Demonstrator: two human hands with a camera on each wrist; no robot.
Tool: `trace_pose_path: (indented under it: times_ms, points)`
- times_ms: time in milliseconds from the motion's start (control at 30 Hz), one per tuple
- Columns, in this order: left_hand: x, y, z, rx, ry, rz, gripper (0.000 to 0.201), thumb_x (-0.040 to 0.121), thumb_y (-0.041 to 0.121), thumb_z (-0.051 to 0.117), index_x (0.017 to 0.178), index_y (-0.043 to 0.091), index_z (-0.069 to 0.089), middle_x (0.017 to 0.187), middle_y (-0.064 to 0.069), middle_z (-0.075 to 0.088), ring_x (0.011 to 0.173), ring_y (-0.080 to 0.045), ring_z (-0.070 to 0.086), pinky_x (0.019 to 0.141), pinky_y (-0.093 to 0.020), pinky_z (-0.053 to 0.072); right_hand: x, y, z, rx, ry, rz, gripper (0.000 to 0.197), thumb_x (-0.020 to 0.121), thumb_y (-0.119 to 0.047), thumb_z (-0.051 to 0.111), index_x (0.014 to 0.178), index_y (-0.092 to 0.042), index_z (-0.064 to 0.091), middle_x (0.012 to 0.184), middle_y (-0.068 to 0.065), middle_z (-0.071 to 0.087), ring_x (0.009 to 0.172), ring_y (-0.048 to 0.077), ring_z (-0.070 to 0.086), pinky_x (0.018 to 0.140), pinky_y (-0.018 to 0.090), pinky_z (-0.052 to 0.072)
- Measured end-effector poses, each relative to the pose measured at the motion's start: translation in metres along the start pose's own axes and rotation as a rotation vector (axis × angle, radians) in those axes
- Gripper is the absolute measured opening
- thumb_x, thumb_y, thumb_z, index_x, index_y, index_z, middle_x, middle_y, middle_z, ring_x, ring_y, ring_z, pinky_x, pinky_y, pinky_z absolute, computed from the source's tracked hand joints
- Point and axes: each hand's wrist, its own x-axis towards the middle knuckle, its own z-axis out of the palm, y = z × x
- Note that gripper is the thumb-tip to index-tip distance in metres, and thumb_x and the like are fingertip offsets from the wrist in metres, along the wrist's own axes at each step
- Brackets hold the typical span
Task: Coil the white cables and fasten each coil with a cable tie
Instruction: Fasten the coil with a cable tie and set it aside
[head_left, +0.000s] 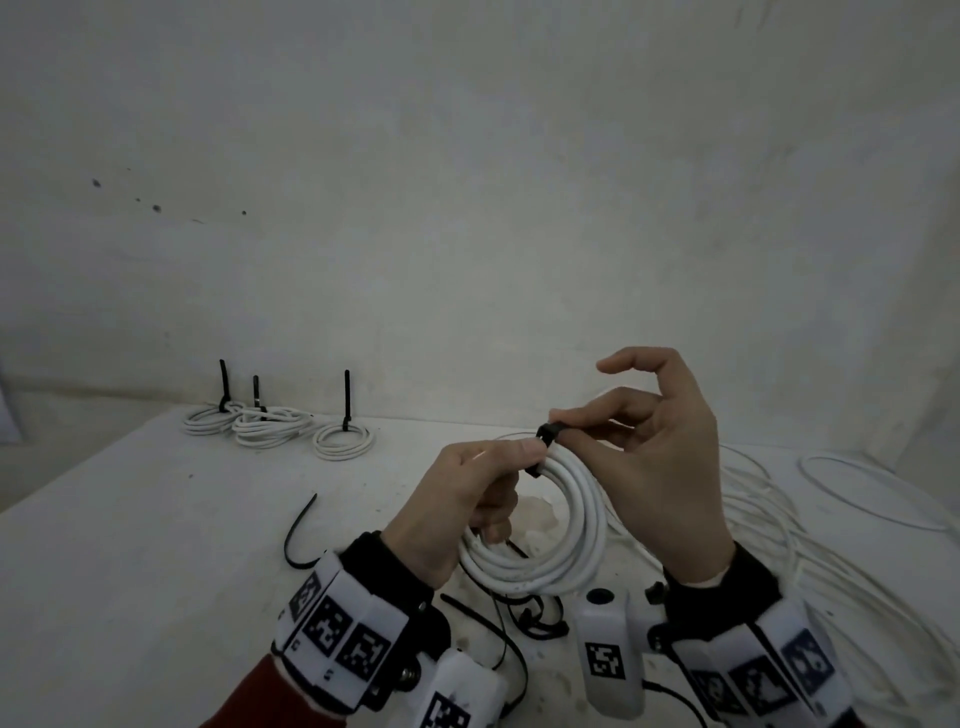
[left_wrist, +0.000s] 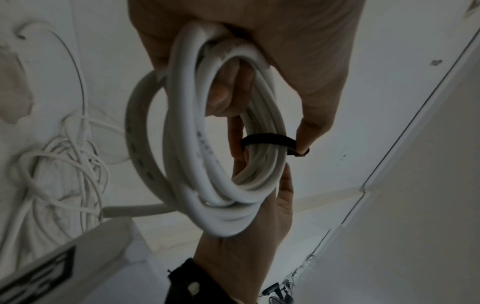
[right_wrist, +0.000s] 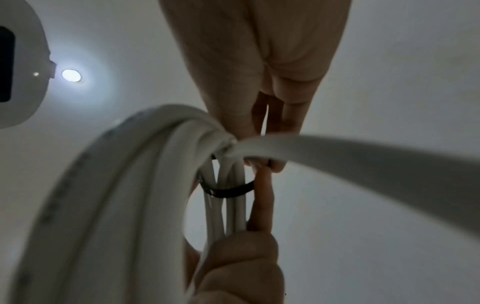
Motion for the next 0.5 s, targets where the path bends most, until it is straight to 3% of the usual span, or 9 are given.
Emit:
trace_pose_path:
  times_ms: [167, 267, 333, 400, 500]
  points:
    - [-0.001, -0.002, 0.002, -0.009, 0.034, 0.022, 0.027, 0.055, 0.041, 0.070, 0.046, 0.024, 0.051, 0.050, 0.005, 0.019, 0.040, -0.009, 0.017, 0.039, -0.019, 0.021, -0.005, -0.005, 0.003, -0.135, 0.006, -0.184, 0.043, 0.071, 0.006, 0.079, 0.096, -0.019, 0.054, 0.074, -0.004, 0.073, 0.076, 0.009, 0.072, 0.073, 0.024, 0.057]
    - [-0.003, -0.002, 0.007, 0.048, 0.064, 0.082, 0.028, 0.057, 0.039, 0.071, 0.044, 0.024, 0.052, 0.044, 0.009, 0.026, 0.037, -0.007, 0.023, 0.038, -0.018, 0.024, -0.005, -0.007, 0.001, -0.120, -0.058, -0.185, 0.039, 0.075, 0.007, 0.075, 0.098, -0.017, 0.054, 0.077, -0.002, 0.073, 0.080, 0.010, 0.073, 0.075, 0.024, 0.056]
    - [-0.005, -0.003, 0.009, 0.222, 0.132, 0.253, 0.022, 0.066, 0.035, 0.072, 0.048, 0.025, 0.063, 0.041, 0.011, 0.043, 0.037, -0.007, 0.039, 0.040, -0.019, 0.032, -0.001, -0.008, -0.006, -0.054, -0.148, -0.095, 0.038, 0.079, 0.011, 0.068, 0.104, -0.014, 0.054, 0.080, 0.001, 0.075, 0.084, 0.013, 0.073, 0.077, 0.024, 0.055]
    - [-0.005, -0.004, 0.007, 0.383, 0.228, 0.459, 0.017, 0.069, 0.038, 0.073, 0.060, 0.024, 0.070, 0.052, 0.004, 0.061, 0.049, -0.012, 0.056, 0.047, -0.025, 0.040, 0.003, -0.011, -0.014, -0.057, -0.253, -0.016, 0.035, 0.084, 0.011, 0.063, 0.110, -0.010, 0.053, 0.090, -0.001, 0.076, 0.089, 0.010, 0.071, 0.080, 0.020, 0.053]
    - [-0.003, -0.003, -0.005, 0.508, 0.315, 0.638, 0.016, 0.069, 0.034, 0.076, 0.079, 0.021, 0.074, 0.069, 0.009, 0.071, 0.063, -0.003, 0.065, 0.058, -0.016, 0.046, 0.007, -0.016, -0.018, -0.069, -0.219, 0.136, 0.011, 0.090, -0.003, 0.060, 0.099, -0.007, 0.065, 0.094, 0.000, 0.075, 0.089, 0.009, 0.069, 0.081, 0.024, 0.052]
